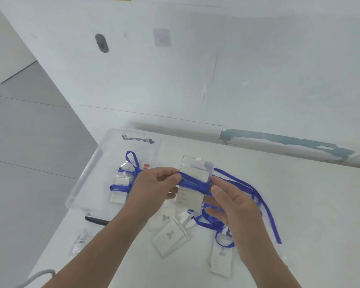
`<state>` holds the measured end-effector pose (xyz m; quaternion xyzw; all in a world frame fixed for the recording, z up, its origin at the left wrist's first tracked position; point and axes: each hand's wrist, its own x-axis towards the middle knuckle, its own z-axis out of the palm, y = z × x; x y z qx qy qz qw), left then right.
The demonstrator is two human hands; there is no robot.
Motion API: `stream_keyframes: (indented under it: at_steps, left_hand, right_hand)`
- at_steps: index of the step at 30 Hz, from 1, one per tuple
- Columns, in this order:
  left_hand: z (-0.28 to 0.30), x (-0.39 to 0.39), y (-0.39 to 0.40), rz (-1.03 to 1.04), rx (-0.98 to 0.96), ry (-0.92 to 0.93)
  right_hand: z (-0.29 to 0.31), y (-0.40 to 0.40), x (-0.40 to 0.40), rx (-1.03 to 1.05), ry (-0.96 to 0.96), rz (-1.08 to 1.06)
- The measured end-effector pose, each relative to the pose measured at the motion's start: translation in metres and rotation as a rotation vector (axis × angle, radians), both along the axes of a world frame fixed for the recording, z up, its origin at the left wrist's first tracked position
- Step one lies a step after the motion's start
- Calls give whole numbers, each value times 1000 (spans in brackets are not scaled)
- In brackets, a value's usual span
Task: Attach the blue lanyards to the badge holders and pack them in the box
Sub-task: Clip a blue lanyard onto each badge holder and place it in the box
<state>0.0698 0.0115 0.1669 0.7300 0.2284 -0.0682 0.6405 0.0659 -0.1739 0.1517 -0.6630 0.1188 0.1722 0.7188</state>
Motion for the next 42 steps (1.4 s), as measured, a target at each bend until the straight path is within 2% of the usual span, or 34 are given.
stream_keyframes:
  at_steps: [7, 10, 16, 28, 30, 32, 35, 42]
  left_hand:
    - [1, -13, 103, 74, -18, -6]
    - [-8, -17, 157, 45, 15, 2]
    - [-17, -19, 217, -3, 49, 22]
    - [-41, 8, 216, -99, 210, 234]
    - [-43, 14, 211, -93, 164, 351]
    - [-45, 23, 201, -36, 38, 459]
    - [-61, 32, 195, 5, -84, 558]
    - [-91, 44, 191, 140, -140, 675]
  right_hand:
    - [5, 117, -25, 45, 2, -81]
    - [1, 179, -30, 41, 36, -83]
    - [-13, 250, -26, -36, 117, -125]
    - [-38, 271, 12, -170, 296, -90]
    - [-43, 271, 15, -170, 353, -90]
    - [-56, 269, 21, -189, 414, -64]
    - [-64, 270, 29, -213, 503, -26]
    - [-82, 274, 51, -197, 724, 75]
